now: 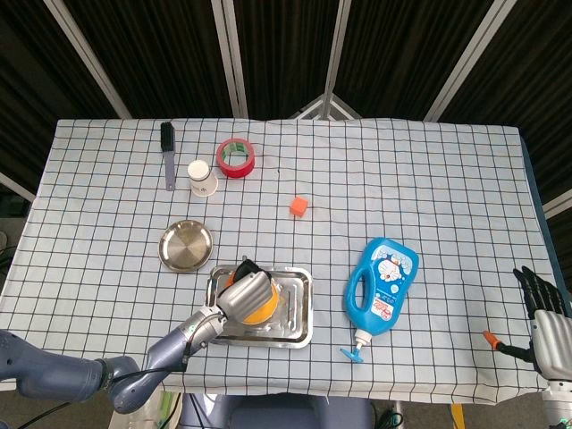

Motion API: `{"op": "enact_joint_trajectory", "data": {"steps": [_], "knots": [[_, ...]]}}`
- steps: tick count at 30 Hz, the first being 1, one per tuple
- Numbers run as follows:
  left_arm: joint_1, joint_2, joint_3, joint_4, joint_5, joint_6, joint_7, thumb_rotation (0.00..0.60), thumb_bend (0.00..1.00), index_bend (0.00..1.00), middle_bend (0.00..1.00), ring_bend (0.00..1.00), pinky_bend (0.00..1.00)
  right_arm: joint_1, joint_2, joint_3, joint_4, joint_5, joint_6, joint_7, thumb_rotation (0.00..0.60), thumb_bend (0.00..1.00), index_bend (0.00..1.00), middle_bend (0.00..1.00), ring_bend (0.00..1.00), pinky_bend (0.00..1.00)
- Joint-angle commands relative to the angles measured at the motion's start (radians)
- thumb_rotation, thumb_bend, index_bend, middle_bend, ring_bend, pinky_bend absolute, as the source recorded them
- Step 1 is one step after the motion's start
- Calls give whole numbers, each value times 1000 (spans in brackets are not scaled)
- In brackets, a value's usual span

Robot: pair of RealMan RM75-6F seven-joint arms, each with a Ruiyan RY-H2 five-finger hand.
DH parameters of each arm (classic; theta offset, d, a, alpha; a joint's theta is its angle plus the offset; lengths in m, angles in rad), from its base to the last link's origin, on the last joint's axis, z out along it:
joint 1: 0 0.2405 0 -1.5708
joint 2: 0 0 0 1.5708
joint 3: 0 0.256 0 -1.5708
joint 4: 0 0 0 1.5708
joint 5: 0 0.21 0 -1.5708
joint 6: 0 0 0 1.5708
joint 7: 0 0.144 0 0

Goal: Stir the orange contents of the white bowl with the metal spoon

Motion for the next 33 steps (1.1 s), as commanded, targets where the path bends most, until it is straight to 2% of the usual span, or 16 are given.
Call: {"op": "enact_joint_trajectory", "data": {"steps": [1, 9, 17, 23, 33], "knots": [[5, 6, -8, -1, -3, 13, -12, 600, 669, 847, 1000, 1000, 1000, 0, 0, 0, 0, 1, -1, 1, 600, 202, 0, 0, 0, 0], [18, 39, -16, -66, 34, 36, -101, 600, 669, 847, 1000, 1000, 1000, 0, -1, -1, -3, 0, -1, -5, 600, 202, 0, 0, 0, 0], [19, 12, -1, -78, 61, 25, -107, 600, 669, 847, 1000, 1000, 1000, 0, 0, -1, -6, 6, -4, -5, 600, 202, 0, 0, 0, 0], [20, -23, -13, -68, 47, 26, -97, 600, 669, 848, 1000, 1000, 1000, 0, 1, 1, -6, 11, -6, 1, 600, 202, 0, 0, 0, 0], [24, -27, -10, -90, 26, 29, -72, 600, 669, 847, 1000, 1000, 1000, 0, 1, 0, -7, 6, -4, -2, 600, 202, 0, 0, 0, 0]]}}
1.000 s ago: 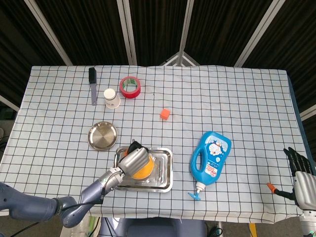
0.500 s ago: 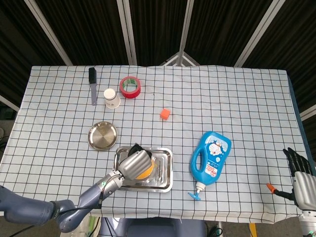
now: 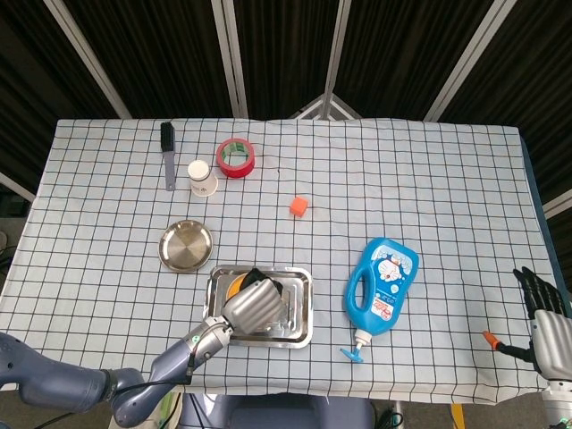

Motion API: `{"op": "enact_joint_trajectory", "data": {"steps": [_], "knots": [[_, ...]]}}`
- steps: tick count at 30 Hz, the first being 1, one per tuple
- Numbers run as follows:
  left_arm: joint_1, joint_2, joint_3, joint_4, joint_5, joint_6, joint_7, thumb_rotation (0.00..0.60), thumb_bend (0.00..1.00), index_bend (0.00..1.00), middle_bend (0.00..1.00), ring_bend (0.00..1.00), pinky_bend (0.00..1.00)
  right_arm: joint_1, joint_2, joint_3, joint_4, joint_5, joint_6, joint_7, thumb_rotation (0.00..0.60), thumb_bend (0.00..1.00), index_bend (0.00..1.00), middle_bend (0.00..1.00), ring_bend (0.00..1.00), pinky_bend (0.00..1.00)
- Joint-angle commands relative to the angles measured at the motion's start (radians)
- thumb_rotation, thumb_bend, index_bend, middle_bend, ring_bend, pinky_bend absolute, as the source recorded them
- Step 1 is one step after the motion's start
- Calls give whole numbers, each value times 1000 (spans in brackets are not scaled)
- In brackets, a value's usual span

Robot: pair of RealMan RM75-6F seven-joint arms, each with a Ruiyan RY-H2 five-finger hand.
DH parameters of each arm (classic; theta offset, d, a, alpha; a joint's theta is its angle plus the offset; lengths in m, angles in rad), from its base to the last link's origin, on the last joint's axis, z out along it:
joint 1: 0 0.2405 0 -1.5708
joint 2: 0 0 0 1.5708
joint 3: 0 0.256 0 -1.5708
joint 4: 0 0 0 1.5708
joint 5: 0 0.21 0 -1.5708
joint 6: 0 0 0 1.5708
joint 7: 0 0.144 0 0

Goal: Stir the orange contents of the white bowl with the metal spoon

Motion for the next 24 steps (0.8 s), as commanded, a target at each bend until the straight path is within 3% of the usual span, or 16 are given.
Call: {"op": "enact_joint_trajectory", "data": {"steps": [1, 12, 24], "knots": [[0, -3, 2, -2, -3, -1, 4, 600, 669, 847, 1000, 1000, 1000, -1, 0, -1, -1, -1, 1, -1, 600, 202, 0, 0, 0, 0], [-1, 3, 8, 19, -43, 1, 49, 600, 669, 847, 1000, 1000, 1000, -2, 0, 1, 0, 2, 2, 2, 600, 202, 0, 0, 0, 0], [8, 14, -2, 52, -51, 27, 17, 600, 669, 848, 1000, 1000, 1000, -1, 1, 0, 0, 3, 0, 1, 600, 202, 0, 0, 0, 0]]}}
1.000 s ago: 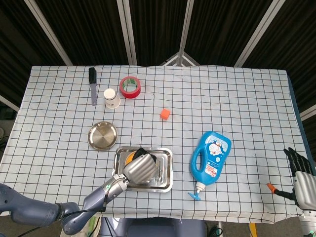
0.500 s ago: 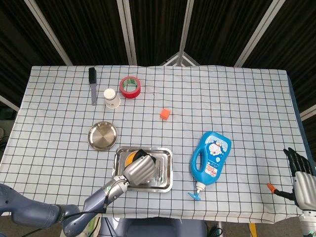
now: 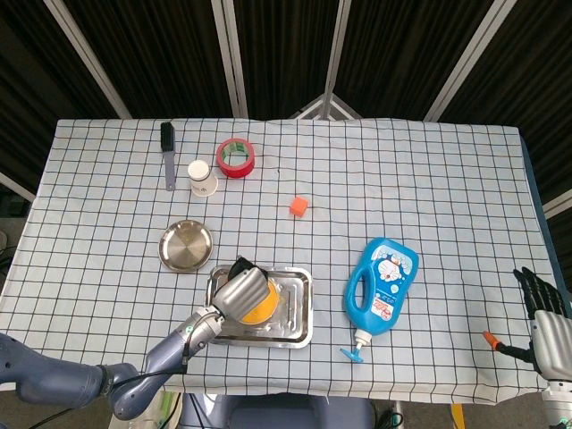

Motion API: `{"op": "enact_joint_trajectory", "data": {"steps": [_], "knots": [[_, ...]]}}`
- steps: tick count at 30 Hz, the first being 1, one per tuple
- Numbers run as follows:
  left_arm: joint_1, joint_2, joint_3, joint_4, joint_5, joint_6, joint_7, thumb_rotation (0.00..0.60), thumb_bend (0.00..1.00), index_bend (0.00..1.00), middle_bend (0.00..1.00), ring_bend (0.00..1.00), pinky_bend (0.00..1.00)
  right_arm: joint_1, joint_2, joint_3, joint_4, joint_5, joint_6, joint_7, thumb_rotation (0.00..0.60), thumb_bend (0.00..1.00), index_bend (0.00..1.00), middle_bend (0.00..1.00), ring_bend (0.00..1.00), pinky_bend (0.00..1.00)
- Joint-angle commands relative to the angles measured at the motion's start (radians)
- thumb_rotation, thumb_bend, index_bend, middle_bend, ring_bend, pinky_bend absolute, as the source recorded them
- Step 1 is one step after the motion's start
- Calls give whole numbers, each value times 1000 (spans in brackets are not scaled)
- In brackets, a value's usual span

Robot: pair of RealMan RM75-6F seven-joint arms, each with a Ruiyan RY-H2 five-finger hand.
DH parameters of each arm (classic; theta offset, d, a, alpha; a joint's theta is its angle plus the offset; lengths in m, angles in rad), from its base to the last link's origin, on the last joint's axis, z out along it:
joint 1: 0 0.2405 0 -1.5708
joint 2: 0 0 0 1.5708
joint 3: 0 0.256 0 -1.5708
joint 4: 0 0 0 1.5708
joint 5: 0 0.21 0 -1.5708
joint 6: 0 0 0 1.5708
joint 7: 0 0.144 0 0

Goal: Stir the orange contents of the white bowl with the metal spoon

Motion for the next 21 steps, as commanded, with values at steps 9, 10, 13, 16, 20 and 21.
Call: {"op": "enact_joint_trajectory", "data": {"steps": [9, 10, 13, 16, 20, 21], "knots": [[3, 42, -15, -15, 35, 25, -43, 600, 670, 847, 1000, 1000, 1000, 0, 0, -1, 0, -2, 0, 0, 600, 201, 0, 0, 0, 0], [3, 46, -14, -14, 32, 23, -42, 600, 670, 847, 1000, 1000, 1000, 0, 0, -1, -1, -2, 0, -1, 600, 201, 0, 0, 0, 0], [0, 52, -10, -2, 26, 13, -32, 600, 669, 847, 1000, 1000, 1000, 0, 0, -1, -2, 0, -1, -2, 600, 202, 0, 0, 0, 0], [-1, 43, -10, 12, 11, 6, -28, 600, 669, 847, 1000, 1000, 1000, 0, 1, -1, -3, 1, -2, -1, 600, 202, 0, 0, 0, 0], [-3, 21, -9, 33, -2, -3, -29, 600, 670, 847, 1000, 1000, 1000, 0, 1, 0, -3, 2, -2, 1, 600, 202, 0, 0, 0, 0], [-4, 14, -8, 40, -2, -7, -29, 600, 670, 847, 1000, 1000, 1000, 0, 2, 0, -2, 2, -2, 2, 600, 201, 0, 0, 0, 0]]}}
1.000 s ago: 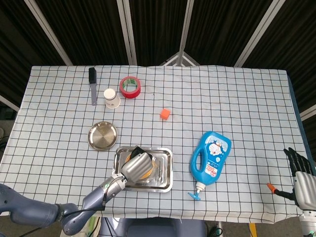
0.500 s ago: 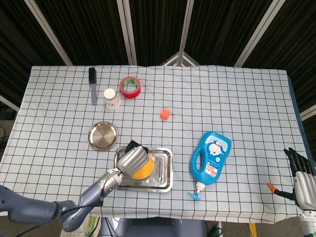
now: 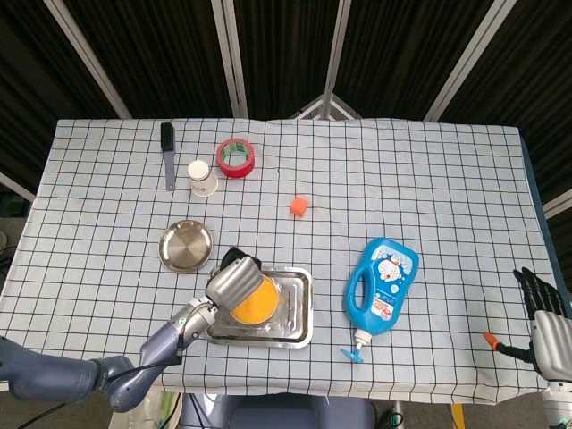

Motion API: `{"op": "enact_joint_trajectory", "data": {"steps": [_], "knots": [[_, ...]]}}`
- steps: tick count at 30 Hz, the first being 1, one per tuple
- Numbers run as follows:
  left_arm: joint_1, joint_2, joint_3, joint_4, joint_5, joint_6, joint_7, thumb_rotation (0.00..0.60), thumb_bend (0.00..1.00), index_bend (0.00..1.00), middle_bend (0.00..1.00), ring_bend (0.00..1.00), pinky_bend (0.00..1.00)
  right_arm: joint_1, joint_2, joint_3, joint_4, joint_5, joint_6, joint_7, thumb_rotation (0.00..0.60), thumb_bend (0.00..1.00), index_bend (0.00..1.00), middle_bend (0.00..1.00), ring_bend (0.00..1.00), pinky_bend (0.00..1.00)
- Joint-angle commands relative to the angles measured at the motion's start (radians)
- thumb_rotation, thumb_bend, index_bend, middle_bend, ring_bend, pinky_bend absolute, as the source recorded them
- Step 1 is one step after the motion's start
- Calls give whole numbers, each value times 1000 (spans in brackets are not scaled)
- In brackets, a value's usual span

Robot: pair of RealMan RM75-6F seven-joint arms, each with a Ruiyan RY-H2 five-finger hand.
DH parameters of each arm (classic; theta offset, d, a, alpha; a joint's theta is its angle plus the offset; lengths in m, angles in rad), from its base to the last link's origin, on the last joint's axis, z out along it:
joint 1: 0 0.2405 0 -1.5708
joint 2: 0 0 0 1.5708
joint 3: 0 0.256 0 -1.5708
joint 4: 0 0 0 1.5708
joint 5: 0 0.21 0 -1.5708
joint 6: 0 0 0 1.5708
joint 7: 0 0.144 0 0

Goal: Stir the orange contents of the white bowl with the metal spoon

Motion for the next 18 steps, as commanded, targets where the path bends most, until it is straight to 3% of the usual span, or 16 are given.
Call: {"op": "enact_joint_trajectory", "data": {"steps": [1, 18], "knots": [[-4, -17, 3, 17, -1, -9, 0, 600, 669, 847, 1000, 1000, 1000, 0, 0, 1, 1, 0, 0, 2, 600, 202, 0, 0, 0, 0], [6, -77, 3, 1, -10, 0, -40, 600, 669, 847, 1000, 1000, 1000, -1, -1, 1, 2, -4, 5, 3, 600, 202, 0, 0, 0, 0]]}}
